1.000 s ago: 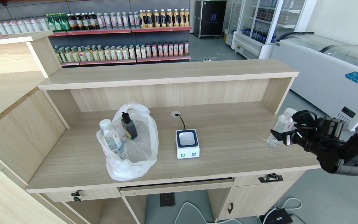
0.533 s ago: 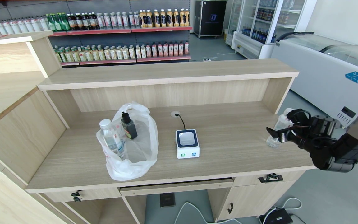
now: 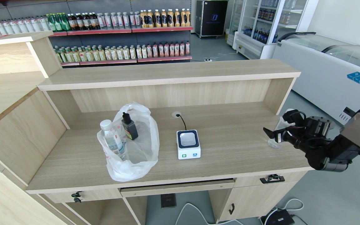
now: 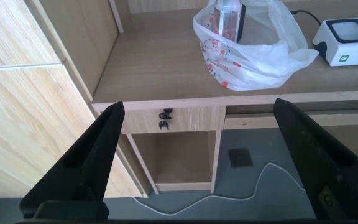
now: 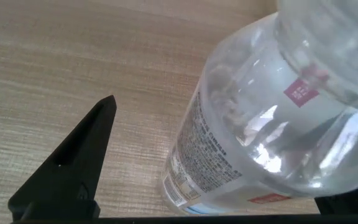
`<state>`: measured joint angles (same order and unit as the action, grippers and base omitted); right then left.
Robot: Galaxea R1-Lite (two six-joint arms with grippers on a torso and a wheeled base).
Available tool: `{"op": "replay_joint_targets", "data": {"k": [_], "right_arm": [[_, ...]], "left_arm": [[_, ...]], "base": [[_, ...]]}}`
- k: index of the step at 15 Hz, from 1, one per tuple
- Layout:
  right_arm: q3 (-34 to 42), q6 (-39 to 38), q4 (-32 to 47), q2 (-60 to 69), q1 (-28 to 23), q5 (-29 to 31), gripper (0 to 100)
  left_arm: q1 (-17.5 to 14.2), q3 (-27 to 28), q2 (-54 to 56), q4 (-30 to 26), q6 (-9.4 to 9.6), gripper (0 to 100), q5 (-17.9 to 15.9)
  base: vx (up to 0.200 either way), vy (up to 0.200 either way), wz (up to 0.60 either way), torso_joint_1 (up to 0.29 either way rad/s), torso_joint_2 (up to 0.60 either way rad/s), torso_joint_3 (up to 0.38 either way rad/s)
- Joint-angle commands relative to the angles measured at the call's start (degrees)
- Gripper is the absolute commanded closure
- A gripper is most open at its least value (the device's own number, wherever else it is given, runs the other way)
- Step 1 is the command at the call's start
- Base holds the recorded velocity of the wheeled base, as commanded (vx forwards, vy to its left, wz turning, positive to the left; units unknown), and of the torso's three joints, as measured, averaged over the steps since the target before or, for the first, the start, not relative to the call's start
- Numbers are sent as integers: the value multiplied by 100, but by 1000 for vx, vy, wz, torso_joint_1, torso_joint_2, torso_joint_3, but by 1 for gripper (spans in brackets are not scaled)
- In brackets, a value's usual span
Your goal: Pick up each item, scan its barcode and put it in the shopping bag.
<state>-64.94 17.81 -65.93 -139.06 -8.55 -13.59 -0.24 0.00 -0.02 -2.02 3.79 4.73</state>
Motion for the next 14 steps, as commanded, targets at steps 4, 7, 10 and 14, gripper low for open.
{"op": "replay_joint_targets", "data": {"k": [4, 7, 10, 14], "right_arm": [[-133, 3, -8, -95, 2, -3, 100], [-159, 3, 1, -95, -7, 6, 100], [-195, 3, 18, -78, -16, 6, 100], [-151, -111, 54, 125, -68, 23, 100]], "left_arm": [[-2, 0, 2, 0, -1, 0, 2], [-2, 0, 2, 0, -1, 0, 2], [-2, 0, 2, 0, -1, 0, 2], [-2, 0, 2, 0, -1, 0, 2]], "base": [[0, 0, 0, 0, 0, 0], [0, 0, 0, 0, 0, 0], [0, 0, 0, 0, 0, 0], [0, 0, 0, 0, 0, 0]]}}
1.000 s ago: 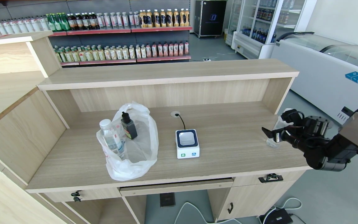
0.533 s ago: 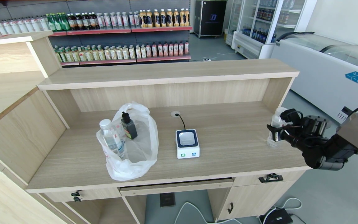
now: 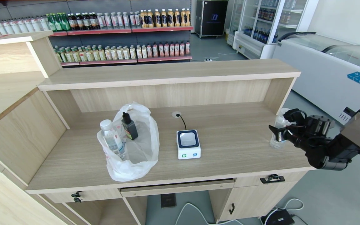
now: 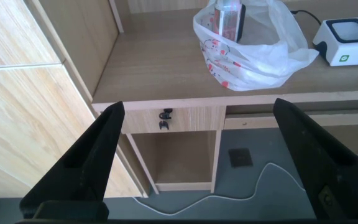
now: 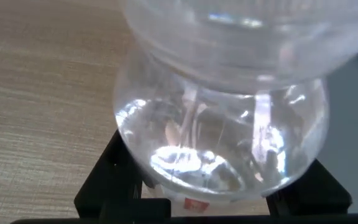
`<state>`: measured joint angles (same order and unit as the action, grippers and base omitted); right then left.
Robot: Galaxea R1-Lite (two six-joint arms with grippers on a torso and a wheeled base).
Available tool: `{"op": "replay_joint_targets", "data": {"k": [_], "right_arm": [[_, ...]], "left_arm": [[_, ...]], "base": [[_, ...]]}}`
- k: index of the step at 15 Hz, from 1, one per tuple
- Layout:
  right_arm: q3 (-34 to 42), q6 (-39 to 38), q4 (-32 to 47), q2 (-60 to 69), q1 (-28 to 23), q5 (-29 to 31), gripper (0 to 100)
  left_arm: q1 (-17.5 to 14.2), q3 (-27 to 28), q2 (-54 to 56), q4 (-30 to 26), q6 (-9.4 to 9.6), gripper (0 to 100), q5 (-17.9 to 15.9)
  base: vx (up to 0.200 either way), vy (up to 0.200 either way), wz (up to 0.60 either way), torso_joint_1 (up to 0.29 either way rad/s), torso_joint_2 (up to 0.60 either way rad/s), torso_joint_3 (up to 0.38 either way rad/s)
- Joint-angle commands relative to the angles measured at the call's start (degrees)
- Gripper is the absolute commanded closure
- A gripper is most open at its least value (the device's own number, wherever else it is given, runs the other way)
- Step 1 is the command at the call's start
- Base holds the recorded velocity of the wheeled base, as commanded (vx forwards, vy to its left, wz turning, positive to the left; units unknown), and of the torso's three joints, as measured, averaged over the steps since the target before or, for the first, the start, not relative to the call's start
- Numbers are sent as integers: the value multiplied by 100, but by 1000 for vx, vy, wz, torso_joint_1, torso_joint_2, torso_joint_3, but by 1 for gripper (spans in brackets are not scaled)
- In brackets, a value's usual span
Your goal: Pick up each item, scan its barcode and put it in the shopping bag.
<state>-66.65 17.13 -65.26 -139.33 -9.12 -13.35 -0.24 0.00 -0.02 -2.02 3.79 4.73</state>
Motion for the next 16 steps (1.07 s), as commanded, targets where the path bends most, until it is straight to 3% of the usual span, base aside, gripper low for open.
{"op": "replay_joint_targets", "data": {"k": [1, 3, 6, 8, 16], "right_arm": [[82, -307, 13, 397, -2, -19, 100], [310, -851, 285, 1021, 77, -45, 100], [802, -2223, 2307, 3359, 455, -133, 100], [890, -2530, 3291, 4458, 622, -625, 100], [952, -3655, 5058, 6269, 2098, -818, 100]], "left_arm": [[-2, 0, 2, 0, -1, 0, 2], [-2, 0, 2, 0, -1, 0, 2], [-2, 0, 2, 0, -1, 0, 2], [-2, 0, 2, 0, -1, 0, 2], [-2, 0, 2, 0, -1, 0, 2]], "base": [[0, 0, 0, 0, 0, 0], [0, 0, 0, 0, 0, 0], [0, 0, 0, 0, 0, 0], [0, 0, 0, 0, 0, 0], [0, 0, 0, 0, 0, 0]]}}
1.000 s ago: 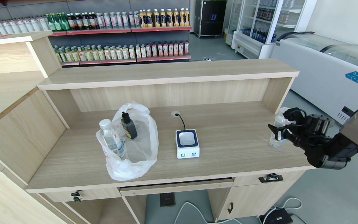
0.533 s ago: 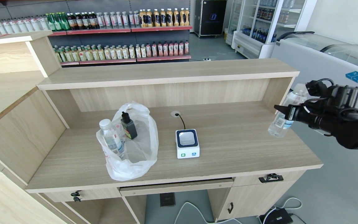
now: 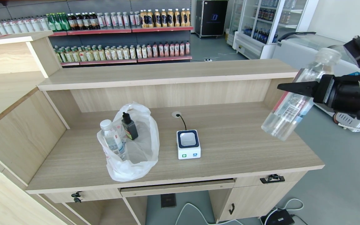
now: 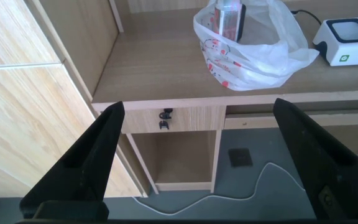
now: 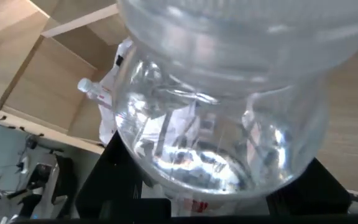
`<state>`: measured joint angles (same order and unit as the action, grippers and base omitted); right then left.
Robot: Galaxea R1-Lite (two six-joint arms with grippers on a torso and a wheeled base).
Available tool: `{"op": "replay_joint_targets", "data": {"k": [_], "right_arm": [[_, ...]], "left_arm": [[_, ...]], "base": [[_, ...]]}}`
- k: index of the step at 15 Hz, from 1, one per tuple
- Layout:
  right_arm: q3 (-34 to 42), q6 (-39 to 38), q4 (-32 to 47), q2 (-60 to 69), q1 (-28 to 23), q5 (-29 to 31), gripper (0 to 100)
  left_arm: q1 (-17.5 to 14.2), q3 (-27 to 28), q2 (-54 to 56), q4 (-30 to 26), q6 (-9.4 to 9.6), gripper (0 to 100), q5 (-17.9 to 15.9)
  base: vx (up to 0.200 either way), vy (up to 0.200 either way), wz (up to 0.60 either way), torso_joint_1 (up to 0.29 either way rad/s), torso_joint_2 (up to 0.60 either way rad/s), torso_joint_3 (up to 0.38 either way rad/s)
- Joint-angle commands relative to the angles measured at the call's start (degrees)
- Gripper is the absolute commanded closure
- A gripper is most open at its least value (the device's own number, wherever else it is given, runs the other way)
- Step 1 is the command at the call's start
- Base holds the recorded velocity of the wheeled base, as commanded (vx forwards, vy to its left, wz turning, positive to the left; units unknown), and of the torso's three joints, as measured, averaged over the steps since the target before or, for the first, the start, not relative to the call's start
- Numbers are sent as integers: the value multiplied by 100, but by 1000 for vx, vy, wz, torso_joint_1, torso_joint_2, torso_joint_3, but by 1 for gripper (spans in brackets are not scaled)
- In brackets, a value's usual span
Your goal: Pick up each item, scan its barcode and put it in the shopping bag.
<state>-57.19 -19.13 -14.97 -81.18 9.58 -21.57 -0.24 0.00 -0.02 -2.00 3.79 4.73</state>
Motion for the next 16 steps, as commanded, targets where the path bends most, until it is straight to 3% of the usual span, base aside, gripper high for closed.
{"op": "replay_joint_targets", "data": {"k": [1, 4, 9, 16], "right_arm": [[23, -258, 223, 612, 501, 12, 100], [463, -390, 346, 840, 1116, 38, 100], [1298, -399, 319, 1078, 1485, 100, 100], [1192, -566, 381, 1315, 1714, 30, 100]], "left_arm": [[-2, 0, 2, -2, -1, 0, 2], [-2, 0, 2, -2, -1, 0, 2], [-2, 0, 2, -2, -1, 0, 2], [-2, 0, 2, -2, -1, 0, 2]], "base": [[0, 0, 0, 0, 0, 0], [0, 0, 0, 0, 0, 0], [0, 0, 0, 0, 0, 0], [0, 0, 0, 0, 0, 0]]}}
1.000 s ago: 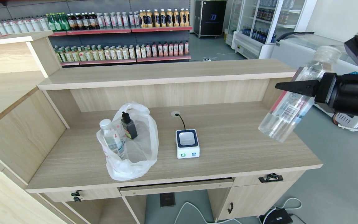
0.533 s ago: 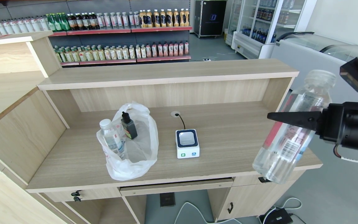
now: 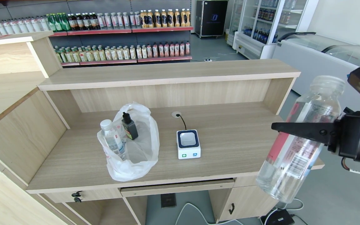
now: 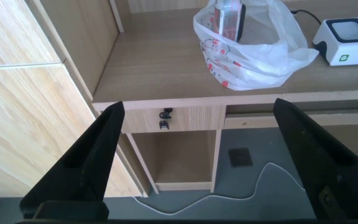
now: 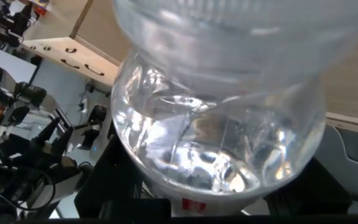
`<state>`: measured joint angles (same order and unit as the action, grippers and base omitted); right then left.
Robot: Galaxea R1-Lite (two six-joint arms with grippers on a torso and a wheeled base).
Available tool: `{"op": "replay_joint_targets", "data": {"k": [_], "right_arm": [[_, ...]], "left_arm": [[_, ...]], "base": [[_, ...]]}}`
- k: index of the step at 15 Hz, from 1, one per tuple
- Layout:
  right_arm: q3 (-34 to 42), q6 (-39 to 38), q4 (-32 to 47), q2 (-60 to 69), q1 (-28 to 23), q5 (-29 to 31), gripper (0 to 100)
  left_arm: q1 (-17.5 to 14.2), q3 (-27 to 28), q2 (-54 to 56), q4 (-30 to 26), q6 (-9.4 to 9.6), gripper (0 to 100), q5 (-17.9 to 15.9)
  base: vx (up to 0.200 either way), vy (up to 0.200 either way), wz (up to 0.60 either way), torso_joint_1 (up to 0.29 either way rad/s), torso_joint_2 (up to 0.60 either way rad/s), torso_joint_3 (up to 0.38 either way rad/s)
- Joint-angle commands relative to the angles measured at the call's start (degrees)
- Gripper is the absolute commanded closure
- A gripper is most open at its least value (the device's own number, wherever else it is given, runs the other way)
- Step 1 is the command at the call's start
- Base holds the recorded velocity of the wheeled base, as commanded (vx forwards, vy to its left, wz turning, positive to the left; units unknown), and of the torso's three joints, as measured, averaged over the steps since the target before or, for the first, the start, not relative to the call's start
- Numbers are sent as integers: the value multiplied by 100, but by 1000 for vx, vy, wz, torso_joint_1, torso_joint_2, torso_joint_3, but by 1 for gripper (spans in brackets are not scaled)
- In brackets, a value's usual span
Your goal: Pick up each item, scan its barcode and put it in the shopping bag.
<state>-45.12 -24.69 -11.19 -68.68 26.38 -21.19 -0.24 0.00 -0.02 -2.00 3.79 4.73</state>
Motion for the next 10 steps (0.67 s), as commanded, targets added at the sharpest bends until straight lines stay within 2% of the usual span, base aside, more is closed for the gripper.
{"op": "replay_joint_targets", "data": {"k": [1, 4, 10], "right_arm": [[3, -63, 12, 127, 113, -8, 100], [-6, -80, 117, 206, 306, 1, 100], [-23, -80, 91, 197, 298, 36, 100]], "left_arm": [[-2, 0, 2, -2, -1, 0, 2], [-2, 0, 2, -2, -1, 0, 2], [-2, 0, 2, -2, -1, 0, 2]], "base": [[0, 0, 0, 0, 0, 0], [0, 0, 0, 0, 0, 0], [0, 0, 0, 0, 0, 0]]}}
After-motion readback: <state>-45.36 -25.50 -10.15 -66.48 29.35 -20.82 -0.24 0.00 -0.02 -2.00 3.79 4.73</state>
